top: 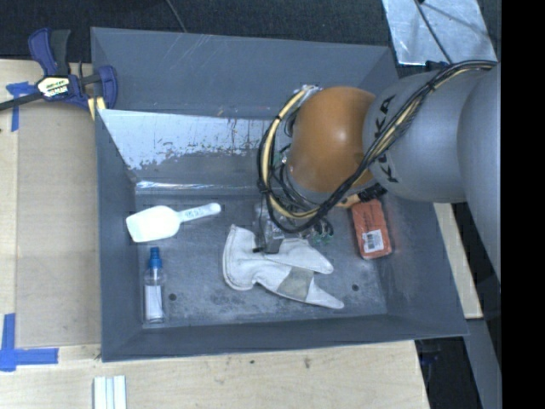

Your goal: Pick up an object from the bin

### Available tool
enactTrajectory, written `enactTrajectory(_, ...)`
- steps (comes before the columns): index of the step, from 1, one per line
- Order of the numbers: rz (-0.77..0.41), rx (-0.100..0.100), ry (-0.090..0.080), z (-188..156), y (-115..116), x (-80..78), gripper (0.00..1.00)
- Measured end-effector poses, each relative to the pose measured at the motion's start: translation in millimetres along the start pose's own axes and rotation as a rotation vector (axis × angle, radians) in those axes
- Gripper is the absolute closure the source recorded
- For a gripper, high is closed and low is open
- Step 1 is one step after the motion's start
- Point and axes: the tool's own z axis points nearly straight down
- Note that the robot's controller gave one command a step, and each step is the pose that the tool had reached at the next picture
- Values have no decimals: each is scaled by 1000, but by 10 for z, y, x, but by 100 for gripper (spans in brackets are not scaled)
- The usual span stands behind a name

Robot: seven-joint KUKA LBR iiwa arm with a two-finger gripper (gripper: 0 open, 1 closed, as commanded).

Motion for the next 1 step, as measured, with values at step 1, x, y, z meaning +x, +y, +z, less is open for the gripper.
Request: enactTrajectory(1,0,0,0,1,-1,1,0)
